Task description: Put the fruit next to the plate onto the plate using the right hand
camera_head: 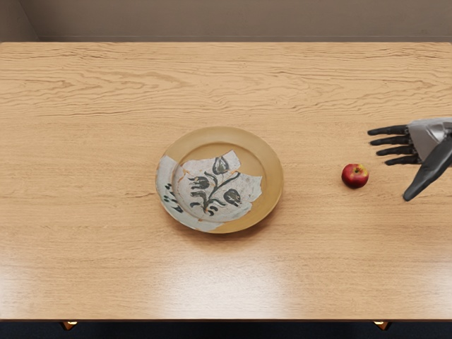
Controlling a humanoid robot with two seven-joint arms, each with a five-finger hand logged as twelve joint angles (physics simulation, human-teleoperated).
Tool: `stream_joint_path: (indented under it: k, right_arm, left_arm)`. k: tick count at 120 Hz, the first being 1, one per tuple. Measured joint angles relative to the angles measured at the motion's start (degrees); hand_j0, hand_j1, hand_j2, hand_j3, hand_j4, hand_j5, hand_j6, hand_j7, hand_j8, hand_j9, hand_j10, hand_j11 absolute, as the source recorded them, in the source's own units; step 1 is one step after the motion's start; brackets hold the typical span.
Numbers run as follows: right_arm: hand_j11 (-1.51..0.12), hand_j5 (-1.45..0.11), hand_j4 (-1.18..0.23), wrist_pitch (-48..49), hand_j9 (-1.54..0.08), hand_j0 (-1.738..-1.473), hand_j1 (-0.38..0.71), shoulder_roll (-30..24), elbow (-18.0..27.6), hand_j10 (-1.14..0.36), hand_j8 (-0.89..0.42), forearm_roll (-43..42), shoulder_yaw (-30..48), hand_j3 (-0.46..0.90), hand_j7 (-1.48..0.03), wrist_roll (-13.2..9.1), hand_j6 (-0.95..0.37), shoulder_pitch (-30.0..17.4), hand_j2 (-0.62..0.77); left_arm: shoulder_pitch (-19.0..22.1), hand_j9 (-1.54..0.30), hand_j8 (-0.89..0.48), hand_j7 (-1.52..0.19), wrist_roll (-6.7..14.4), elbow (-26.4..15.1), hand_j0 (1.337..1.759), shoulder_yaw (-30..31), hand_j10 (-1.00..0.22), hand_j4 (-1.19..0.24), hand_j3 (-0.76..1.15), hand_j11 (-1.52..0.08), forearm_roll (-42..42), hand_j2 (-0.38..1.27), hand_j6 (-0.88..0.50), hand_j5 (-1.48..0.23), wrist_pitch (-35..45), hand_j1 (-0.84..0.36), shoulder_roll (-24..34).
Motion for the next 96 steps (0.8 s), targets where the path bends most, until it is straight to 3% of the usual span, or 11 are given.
stream_joint_path:
  k: [6,18,33,54,80,96]
  right_arm:
    - [0.0,0.0,0.0,0.1,0.0,-1.658,-0.35,-0.3,0.0,0.0,0.0,0.0,0.0,0.0,0.0,-0.2,0.0,0.0,0.0]
    - [0.0,0.0,0.0,-2.1,0.0,-1.658,-0.35,-0.6,-0.2,0.0,0.0,-0.9,0.2,0.0,0.0,-2.7,0.0,0.6,0.0]
    - [0.0,0.0,0.0,-9.9,0.0,-1.658,-0.35,-1.4,3.2,0.0,0.0,-15.8,2.1,0.0,0.0,-4.4,0.0,1.7,0.0]
    - [0.0,0.0,0.0,-32.2,0.0,-1.658,-0.35,9.2,7.5,0.0,-0.01,-35.0,2.8,0.0,0.0,-3.2,-0.01,-5.6,0.0]
    - [0.0,0.0,0.0,-45.7,0.0,-1.658,-0.35,15.9,6.9,0.0,-0.01,-42.5,2.2,0.0,0.0,-2.7,-0.01,-13.3,0.0]
    - [0.0,0.0,0.0,-51.8,0.0,-1.658,-0.35,22.2,4.7,0.0,0.0,-45.2,1.3,0.0,0.0,-2.7,-0.01,-15.6,0.0]
  left_arm:
    - [0.0,-0.01,-0.01,-0.01,0.0,0.0,1.658,0.0,-0.01,-0.01,0.0,-0.01,0.0,0.0,-0.01,-0.01,0.0,0.34,0.0]
    - [0.2,-0.01,-0.01,-0.01,0.0,0.0,1.658,0.0,-0.01,-0.01,0.0,-0.01,0.0,0.0,-0.01,-0.01,0.0,0.34,0.0]
    - [0.2,-0.01,-0.01,-0.01,0.0,0.0,1.658,0.0,-0.01,-0.01,0.0,-0.01,0.0,0.0,-0.01,-0.01,0.0,0.34,0.0]
    - [0.2,-0.01,-0.01,-0.01,0.0,0.0,1.658,0.0,-0.01,-0.01,0.0,-0.01,0.0,0.0,-0.01,-0.01,0.0,0.34,0.0]
    - [0.2,-0.01,-0.01,-0.01,0.0,0.0,1.658,0.0,-0.01,-0.01,0.0,-0.01,0.0,0.0,-0.01,-0.01,0.0,0.34,0.0]
    - [0.2,-0.01,-0.01,-0.01,0.0,0.0,1.658,0.0,-0.01,-0.01,0.0,-0.01,0.0,0.0,-0.01,-0.01,0.0,0.34,0.0]
